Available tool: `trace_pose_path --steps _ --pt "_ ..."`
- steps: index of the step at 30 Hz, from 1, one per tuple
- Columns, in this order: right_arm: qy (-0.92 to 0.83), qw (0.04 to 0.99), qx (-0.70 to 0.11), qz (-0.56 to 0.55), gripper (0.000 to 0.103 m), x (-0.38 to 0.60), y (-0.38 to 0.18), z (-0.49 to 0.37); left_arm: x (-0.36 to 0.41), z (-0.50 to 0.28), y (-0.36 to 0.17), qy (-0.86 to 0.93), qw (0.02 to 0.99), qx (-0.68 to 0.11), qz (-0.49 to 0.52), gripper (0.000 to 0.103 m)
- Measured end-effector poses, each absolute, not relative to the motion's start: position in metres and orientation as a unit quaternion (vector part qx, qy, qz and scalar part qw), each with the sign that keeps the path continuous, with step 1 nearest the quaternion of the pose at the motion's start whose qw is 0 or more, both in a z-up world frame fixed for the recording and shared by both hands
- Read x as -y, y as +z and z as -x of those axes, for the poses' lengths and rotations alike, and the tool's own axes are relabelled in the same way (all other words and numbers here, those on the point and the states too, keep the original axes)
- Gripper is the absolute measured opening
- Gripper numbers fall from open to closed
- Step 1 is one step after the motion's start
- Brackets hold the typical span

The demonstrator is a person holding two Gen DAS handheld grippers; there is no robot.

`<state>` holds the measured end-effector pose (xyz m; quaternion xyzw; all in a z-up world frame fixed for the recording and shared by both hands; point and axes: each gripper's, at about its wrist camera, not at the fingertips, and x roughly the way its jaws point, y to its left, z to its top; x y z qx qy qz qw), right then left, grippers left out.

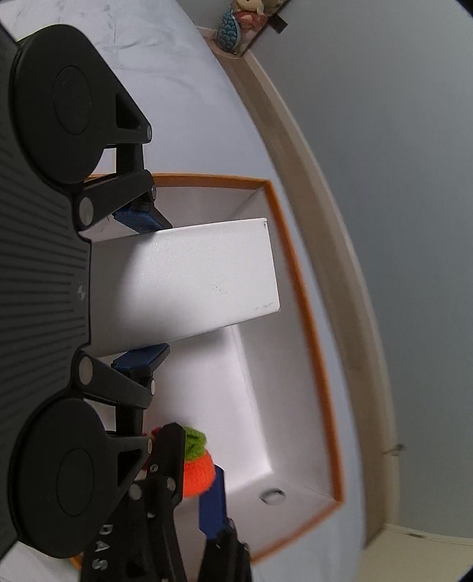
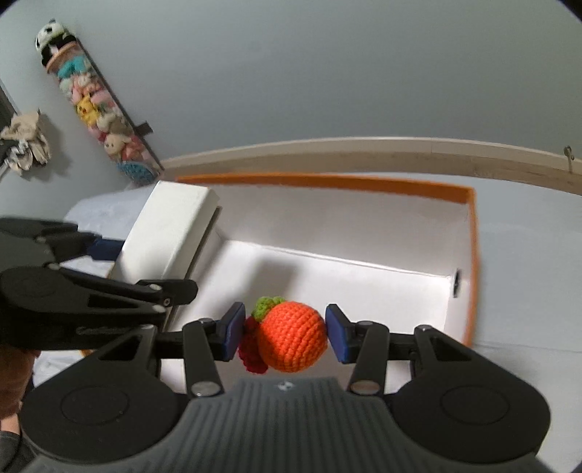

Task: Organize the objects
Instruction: 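Lift and carry the white box and crocheted ball into the orange shoebox, then open left gripper releasing the white box while right gripper releases the ball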

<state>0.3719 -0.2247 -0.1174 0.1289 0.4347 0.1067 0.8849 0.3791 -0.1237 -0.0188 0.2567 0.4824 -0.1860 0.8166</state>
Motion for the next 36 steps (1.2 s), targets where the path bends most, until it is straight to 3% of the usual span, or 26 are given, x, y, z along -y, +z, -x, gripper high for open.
trace_pose_path --steps 8,27,36 --pt "0.109 0.871 -0.470 -0.097 0.050 0.206 -0.130 -0.387 0.115 -0.396 -0.060 -0.175 0.780 -0.528 -0.286 0.074" --pt "0.122 0.838 -0.513 -0.139 0.051 0.198 -0.147 -0.411 0.133 -0.376 -0.096 -0.180 0.759 -0.517 -0.352 0.074" --pt "0.111 0.827 -0.523 -0.176 0.062 0.205 -0.152 -0.418 0.140 -0.366 -0.107 -0.190 0.755 -0.506 -0.370 0.078"
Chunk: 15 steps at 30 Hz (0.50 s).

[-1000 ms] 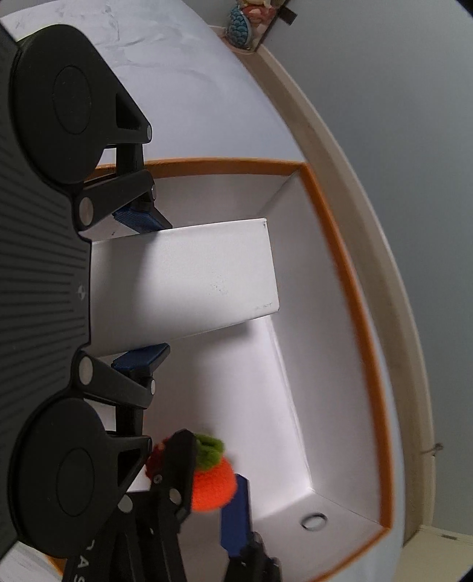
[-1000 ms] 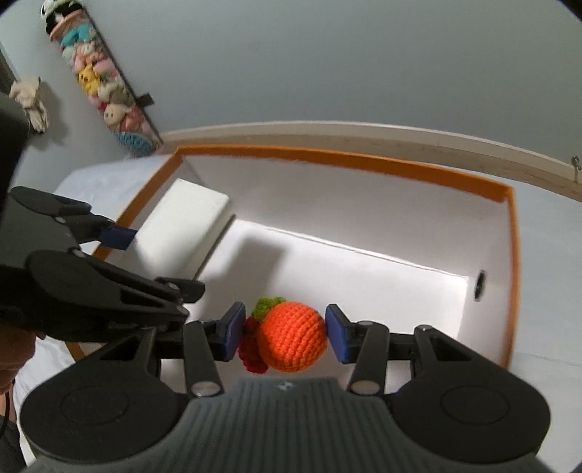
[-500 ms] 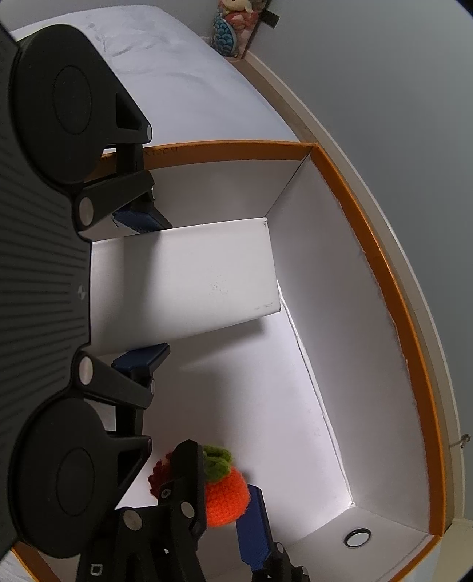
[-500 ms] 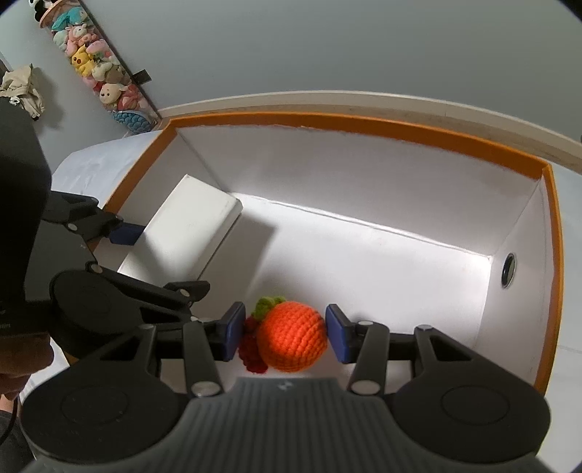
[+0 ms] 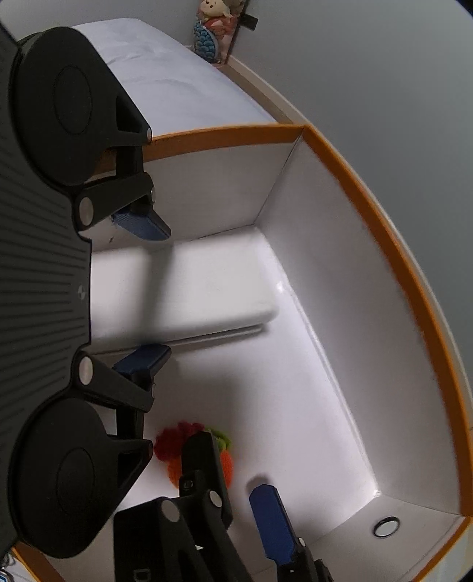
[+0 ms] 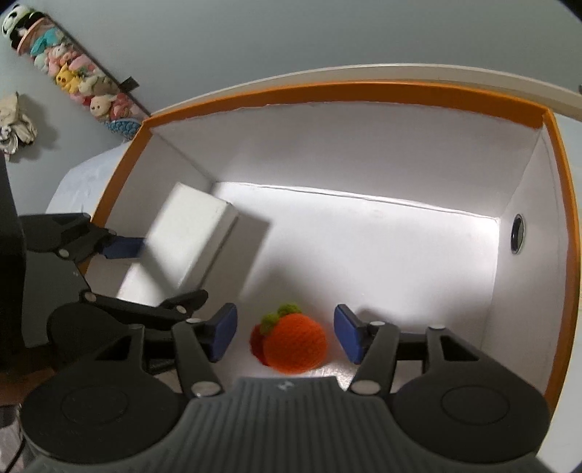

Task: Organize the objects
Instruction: 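Open left gripper releasing the white box while right gripper releases the ball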

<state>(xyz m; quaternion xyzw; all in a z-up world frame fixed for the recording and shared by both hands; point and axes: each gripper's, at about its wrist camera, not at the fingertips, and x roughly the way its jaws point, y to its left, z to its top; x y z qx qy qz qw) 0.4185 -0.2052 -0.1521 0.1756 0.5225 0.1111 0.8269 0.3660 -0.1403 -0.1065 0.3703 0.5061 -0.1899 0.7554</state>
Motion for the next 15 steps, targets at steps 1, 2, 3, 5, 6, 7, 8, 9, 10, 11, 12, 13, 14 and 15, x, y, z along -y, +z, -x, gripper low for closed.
trace_pose_path --steps 1,2,3,5,6,7,8,9,10,11,12,13,14,15 --pt "0.110 0.828 -0.520 -0.178 0.062 0.205 -0.152 -0.418 0.141 -0.365 -0.106 -0.191 0.757 -0.504 -0.369 0.078" --pt "0.109 0.830 -0.517 -0.177 0.062 0.205 -0.150 -0.418 0.141 -0.365 -0.106 -0.190 0.759 -0.503 -0.367 0.078" --pt "0.108 0.832 -0.515 -0.177 0.062 0.205 -0.149 -0.418 0.142 -0.365 -0.106 -0.188 0.761 -0.502 -0.366 0.078" --pt "0.106 0.833 -0.511 -0.181 0.063 0.206 -0.147 -0.417 0.139 -0.367 -0.104 -0.185 0.763 -0.500 -0.366 0.078" --pt "0.105 0.834 -0.510 -0.182 0.063 0.206 -0.146 -0.417 0.136 -0.382 -0.098 -0.186 0.762 -0.500 -0.367 0.078" --pt "0.104 0.835 -0.509 -0.183 0.063 0.207 -0.145 -0.416 0.136 -0.383 -0.098 -0.185 0.763 -0.500 -0.366 0.078" --pt "0.102 0.835 -0.508 -0.184 0.063 0.207 -0.145 -0.416 0.136 -0.382 -0.098 -0.185 0.763 -0.500 -0.366 0.078" --pt "0.101 0.836 -0.507 -0.185 0.063 0.208 -0.145 -0.416 0.136 -0.382 -0.097 -0.185 0.763 -0.500 -0.365 0.078" --pt "0.100 0.836 -0.507 -0.186 0.063 0.208 -0.144 -0.415 0.139 -0.380 -0.095 -0.185 0.764 -0.499 -0.364 0.078" --pt "0.099 0.836 -0.507 -0.187 0.063 0.209 -0.143 -0.415 0.139 -0.386 -0.093 -0.185 0.765 -0.499 -0.363 0.078" --pt "0.099 0.836 -0.506 -0.187 0.063 0.209 -0.142 -0.414 0.136 -0.386 -0.091 -0.184 0.765 -0.499 -0.362 0.078" --pt "0.099 0.836 -0.506 -0.187 0.064 0.210 -0.141 -0.412 0.131 -0.381 -0.081 -0.184 0.765 -0.499 -0.362 0.078" --pt "0.099 0.837 -0.505 -0.186 0.064 0.210 -0.140 -0.410 0.130 -0.380 -0.079 -0.183 0.765 -0.499 -0.363 0.078" --pt "0.099 0.837 -0.505 -0.185 0.064 0.212 -0.139 -0.408 0.128 -0.375 -0.069 -0.182 0.766 -0.498 -0.364 0.078"
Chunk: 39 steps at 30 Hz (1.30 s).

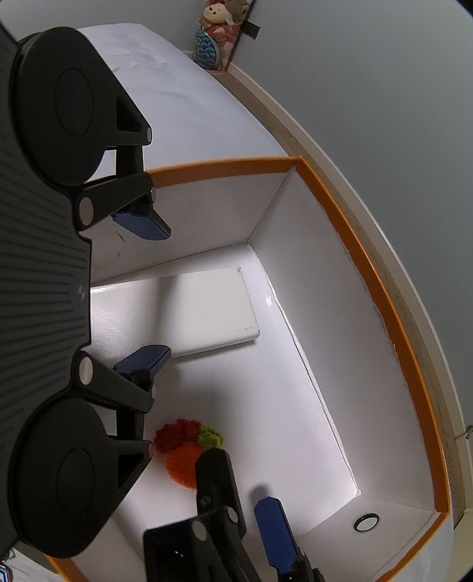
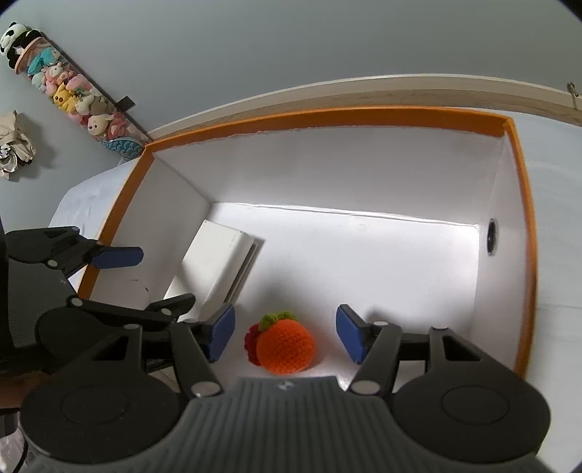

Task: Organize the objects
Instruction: 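Open left gripper releasing the white box while right gripper releases the ball, then withdraw both grippers from the shoebox back toward the remaining items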

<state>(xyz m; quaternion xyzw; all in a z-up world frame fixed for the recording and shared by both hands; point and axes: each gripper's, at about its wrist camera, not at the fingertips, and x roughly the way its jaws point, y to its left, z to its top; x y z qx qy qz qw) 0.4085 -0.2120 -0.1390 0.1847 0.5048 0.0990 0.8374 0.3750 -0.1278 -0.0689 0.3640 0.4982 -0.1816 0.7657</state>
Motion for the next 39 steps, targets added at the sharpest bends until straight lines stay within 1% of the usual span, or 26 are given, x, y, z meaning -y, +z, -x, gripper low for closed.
trace_pose_path --steps 6,13,19,26,32,39 --pt "0.097 0.841 -0.500 -0.181 0.064 0.216 -0.127 -0.397 0.124 -0.371 -0.049 -0.176 0.776 -0.490 -0.357 0.078" --pt "0.100 0.851 -0.484 -0.177 0.064 0.223 -0.101 -0.374 0.117 -0.355 -0.020 -0.176 0.793 -0.474 -0.340 0.078" --pt "0.102 0.856 -0.474 -0.178 0.065 0.228 -0.080 -0.346 0.103 -0.327 0.010 -0.175 0.812 -0.450 -0.328 0.078" --pt "0.106 0.860 -0.466 -0.178 0.065 0.230 -0.060 -0.305 0.073 -0.284 0.035 -0.169 0.841 -0.428 -0.286 0.078" --pt "0.125 0.865 -0.452 -0.179 0.066 0.229 -0.058 -0.269 0.046 -0.238 0.039 -0.164 0.866 -0.411 -0.233 0.078" --pt "0.133 0.862 -0.455 -0.176 0.066 0.228 -0.076 -0.229 0.027 -0.176 0.017 -0.164 0.883 -0.405 -0.174 0.078"
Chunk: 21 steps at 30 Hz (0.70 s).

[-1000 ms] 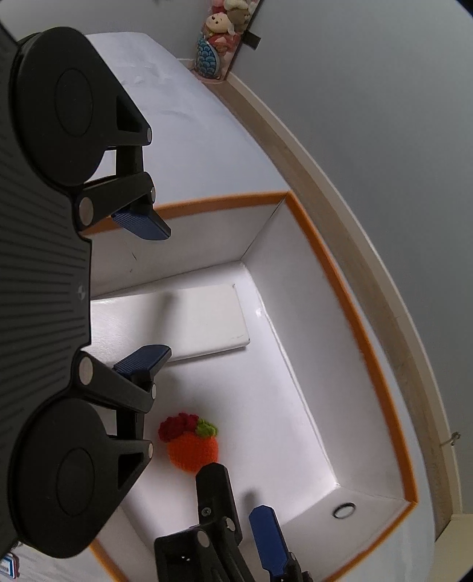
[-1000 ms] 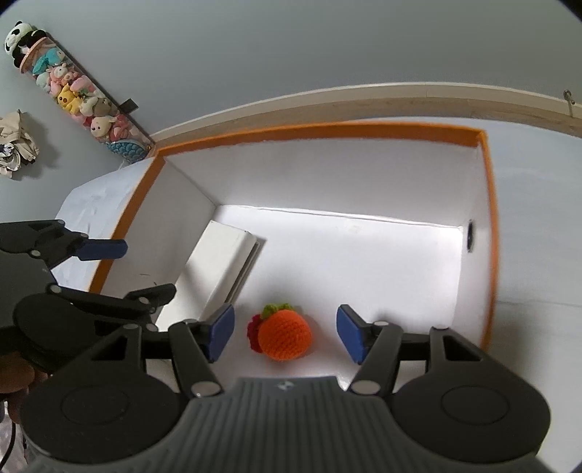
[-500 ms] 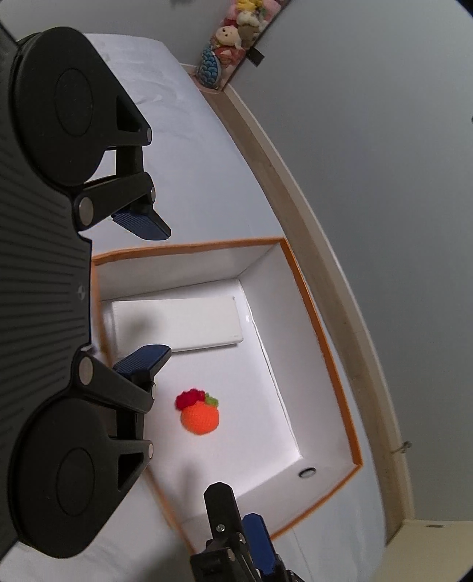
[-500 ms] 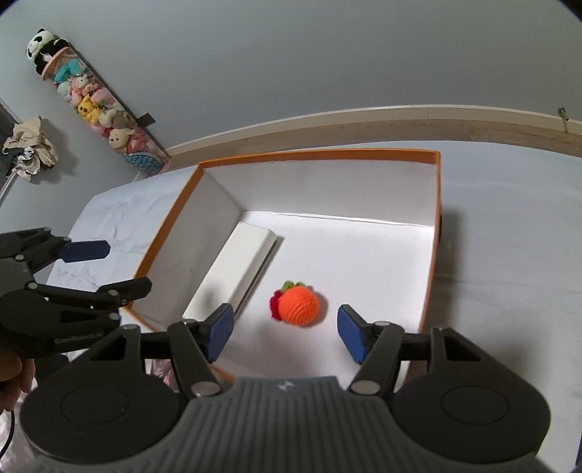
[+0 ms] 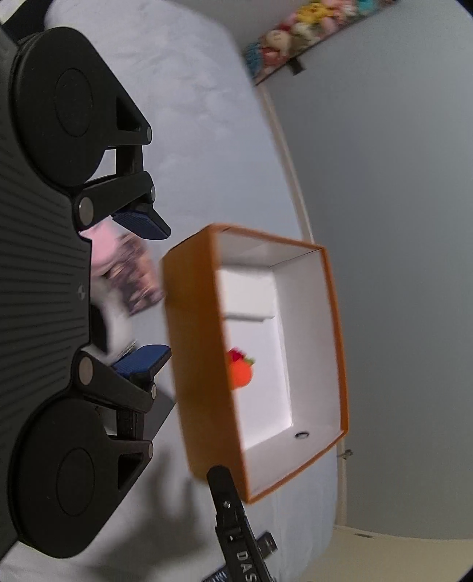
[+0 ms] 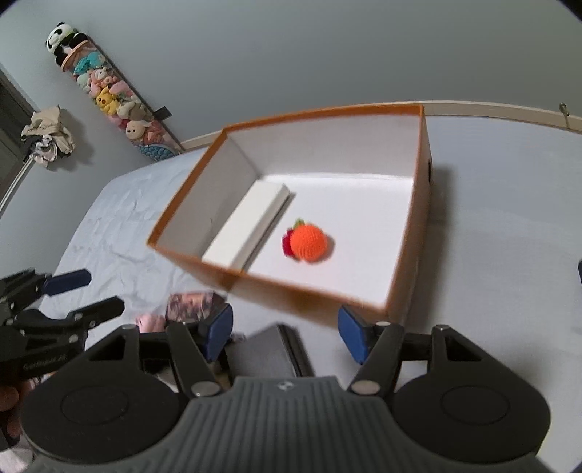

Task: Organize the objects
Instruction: 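Withdraw both grippers from the shoebox back toward the remaining items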

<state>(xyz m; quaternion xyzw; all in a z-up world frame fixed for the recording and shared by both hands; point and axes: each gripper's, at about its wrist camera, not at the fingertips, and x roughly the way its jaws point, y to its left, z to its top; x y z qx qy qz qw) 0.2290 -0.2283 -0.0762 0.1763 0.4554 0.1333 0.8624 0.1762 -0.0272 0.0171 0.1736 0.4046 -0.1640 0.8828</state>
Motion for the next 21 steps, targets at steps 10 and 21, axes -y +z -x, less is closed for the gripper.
trace_pose_path --steps 10,21 --pt "0.131 0.867 -0.453 -0.159 0.068 0.224 -0.108 -0.181 -0.013 -0.113 -0.037 -0.112 0.889 -0.438 -0.074 0.078" --pt "0.158 0.869 -0.452 -0.127 0.069 0.200 -0.155 -0.138 -0.034 -0.045 -0.072 -0.097 0.874 -0.471 -0.062 0.078"
